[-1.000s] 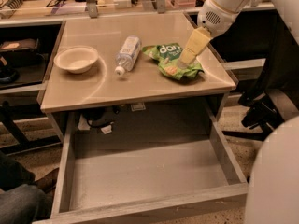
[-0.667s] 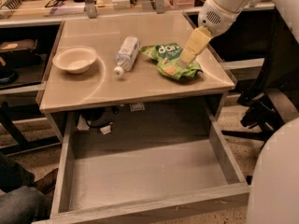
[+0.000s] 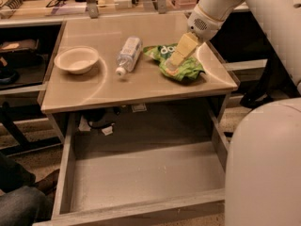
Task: Place green rice chip bag into top drawer
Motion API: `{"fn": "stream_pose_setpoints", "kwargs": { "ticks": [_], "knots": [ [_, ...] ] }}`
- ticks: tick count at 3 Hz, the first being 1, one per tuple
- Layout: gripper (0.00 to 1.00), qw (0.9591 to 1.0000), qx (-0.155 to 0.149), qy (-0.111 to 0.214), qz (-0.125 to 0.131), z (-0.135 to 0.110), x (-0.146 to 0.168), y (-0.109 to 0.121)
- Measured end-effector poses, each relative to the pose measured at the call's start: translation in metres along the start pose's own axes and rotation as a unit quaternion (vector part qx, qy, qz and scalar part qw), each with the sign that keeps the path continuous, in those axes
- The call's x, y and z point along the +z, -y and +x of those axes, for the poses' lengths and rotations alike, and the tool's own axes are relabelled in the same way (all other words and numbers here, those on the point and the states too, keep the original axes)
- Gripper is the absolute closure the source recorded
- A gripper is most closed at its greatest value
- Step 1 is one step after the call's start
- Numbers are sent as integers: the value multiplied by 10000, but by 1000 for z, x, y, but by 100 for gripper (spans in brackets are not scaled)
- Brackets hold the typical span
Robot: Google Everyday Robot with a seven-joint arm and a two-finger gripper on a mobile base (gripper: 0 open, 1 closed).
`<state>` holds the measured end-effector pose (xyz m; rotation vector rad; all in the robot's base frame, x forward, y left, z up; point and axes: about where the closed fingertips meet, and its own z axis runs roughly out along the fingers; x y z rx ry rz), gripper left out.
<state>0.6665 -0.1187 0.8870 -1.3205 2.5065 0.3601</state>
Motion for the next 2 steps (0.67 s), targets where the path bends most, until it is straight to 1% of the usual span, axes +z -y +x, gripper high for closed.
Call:
{"fn": "stream_pose_setpoints", "kwargs": {
  "ticks": [1,2],
  "knots": [
    [0,9998,102,-62,-171,-17,26,11],
    [0,9996,151,-89,-240,-28,45,20]
  ]
}}
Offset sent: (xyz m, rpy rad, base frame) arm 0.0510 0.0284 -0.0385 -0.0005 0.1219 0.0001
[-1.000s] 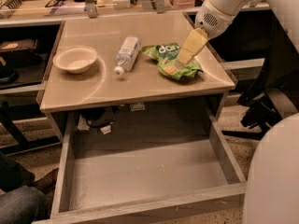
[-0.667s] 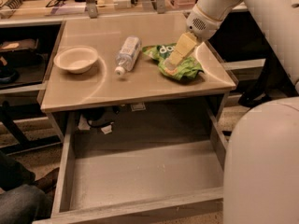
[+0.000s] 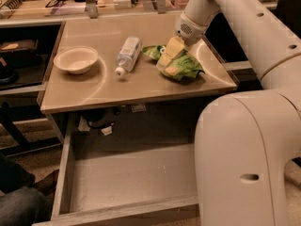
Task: Place green rice chip bag into top drawer
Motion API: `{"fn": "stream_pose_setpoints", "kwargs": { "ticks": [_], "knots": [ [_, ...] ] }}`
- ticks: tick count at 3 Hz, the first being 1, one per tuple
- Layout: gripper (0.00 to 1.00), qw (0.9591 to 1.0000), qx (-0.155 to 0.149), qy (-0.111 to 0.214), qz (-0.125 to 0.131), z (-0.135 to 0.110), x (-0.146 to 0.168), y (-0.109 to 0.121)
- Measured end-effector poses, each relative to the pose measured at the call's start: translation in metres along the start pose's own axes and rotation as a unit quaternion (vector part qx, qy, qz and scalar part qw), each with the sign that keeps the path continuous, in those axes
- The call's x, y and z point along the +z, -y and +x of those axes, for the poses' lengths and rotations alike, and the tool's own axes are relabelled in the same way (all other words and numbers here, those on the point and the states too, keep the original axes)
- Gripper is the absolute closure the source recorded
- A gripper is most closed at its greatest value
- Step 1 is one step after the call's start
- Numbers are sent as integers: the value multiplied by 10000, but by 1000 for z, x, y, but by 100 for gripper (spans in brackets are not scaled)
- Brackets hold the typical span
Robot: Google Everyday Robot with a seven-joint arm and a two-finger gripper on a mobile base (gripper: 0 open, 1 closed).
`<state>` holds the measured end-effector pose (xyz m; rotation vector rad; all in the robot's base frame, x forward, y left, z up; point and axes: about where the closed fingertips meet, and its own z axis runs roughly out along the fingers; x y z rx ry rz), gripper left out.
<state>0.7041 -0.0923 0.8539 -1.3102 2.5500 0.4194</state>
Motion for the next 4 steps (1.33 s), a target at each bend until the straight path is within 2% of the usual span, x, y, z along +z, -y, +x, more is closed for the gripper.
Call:
{"fn": "stream_pose_setpoints", "kwargs": {
  "ticks": [2,4],
  "knots": [
    [0,9996,-116,-3,239,-9,18,15],
    [0,9995,-180,12,269,-3,42,10]
  ]
}}
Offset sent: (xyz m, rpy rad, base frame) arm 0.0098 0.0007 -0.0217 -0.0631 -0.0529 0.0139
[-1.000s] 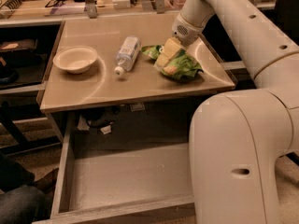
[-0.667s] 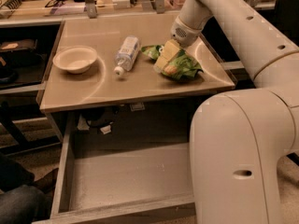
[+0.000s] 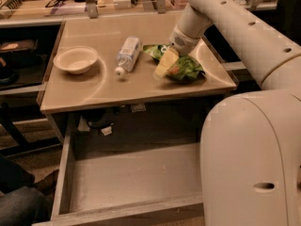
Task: Place green rice chip bag into top drawer
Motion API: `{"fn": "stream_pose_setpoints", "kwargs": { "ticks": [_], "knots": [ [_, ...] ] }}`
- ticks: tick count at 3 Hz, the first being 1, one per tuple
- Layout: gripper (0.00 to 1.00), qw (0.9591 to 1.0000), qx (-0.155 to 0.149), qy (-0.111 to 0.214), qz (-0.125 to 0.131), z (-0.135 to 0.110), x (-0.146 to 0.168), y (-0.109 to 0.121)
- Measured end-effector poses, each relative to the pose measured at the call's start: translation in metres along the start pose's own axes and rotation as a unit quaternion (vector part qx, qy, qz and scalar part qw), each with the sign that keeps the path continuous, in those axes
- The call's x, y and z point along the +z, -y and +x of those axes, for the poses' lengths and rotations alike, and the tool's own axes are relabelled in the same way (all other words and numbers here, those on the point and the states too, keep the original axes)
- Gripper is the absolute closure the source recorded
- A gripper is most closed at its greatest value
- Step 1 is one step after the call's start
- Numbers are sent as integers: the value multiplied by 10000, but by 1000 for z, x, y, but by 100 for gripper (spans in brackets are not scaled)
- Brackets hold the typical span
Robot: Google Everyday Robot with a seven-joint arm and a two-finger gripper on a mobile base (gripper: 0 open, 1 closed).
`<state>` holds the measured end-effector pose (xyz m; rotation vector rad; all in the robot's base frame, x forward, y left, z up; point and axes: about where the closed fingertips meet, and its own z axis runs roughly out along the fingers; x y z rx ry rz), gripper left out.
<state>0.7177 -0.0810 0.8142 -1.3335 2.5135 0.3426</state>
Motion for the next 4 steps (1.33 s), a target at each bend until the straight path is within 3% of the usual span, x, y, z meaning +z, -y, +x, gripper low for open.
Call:
{"fn": "stream_pose_setpoints", "kwargs": {
  "ticks": [1,4],
  "knots": [
    [19,10000,1,-21,-21,1,4,-1],
    [89,10000,1,-21,-21,1,4,-1]
  ]
}}
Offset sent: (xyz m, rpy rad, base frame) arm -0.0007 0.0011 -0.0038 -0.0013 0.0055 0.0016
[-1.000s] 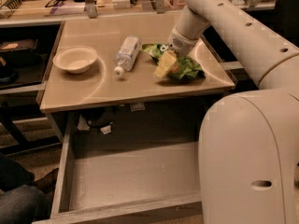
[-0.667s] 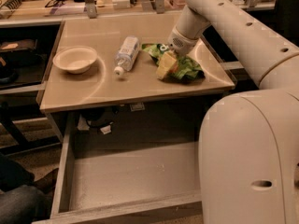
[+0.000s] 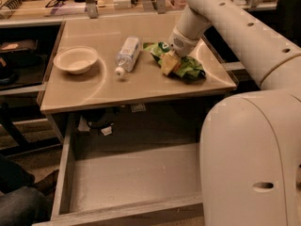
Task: Place green rice chip bag into top drawer
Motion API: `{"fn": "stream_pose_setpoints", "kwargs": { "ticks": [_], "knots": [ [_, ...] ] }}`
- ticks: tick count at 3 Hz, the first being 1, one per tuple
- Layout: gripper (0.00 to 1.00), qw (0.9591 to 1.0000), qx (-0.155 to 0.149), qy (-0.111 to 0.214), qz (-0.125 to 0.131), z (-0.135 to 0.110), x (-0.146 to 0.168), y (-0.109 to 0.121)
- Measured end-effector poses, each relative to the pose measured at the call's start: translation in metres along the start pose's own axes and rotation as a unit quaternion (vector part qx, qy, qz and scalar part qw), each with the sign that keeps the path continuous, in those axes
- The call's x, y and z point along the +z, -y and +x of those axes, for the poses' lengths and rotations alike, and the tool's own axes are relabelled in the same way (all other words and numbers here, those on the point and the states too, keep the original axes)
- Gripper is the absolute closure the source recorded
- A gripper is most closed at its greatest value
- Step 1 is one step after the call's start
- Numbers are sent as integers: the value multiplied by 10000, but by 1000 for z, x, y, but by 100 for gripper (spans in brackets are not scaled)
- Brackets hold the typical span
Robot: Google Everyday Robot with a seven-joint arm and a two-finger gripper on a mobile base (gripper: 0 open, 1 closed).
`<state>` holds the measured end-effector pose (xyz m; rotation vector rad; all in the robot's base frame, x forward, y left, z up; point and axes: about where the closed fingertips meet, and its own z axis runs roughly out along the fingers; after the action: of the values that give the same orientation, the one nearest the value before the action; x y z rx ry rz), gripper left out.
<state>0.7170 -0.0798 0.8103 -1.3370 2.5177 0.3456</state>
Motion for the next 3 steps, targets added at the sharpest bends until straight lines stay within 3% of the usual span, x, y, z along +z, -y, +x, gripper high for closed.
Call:
{"fn": "stream_pose_setpoints", "kwargs": {
  "ticks": [1,3],
  "knots": [
    [100,10000,0,0,0,0,0,0],
    [100,9998,37,171,91,5,-12,-10]
  ]
}}
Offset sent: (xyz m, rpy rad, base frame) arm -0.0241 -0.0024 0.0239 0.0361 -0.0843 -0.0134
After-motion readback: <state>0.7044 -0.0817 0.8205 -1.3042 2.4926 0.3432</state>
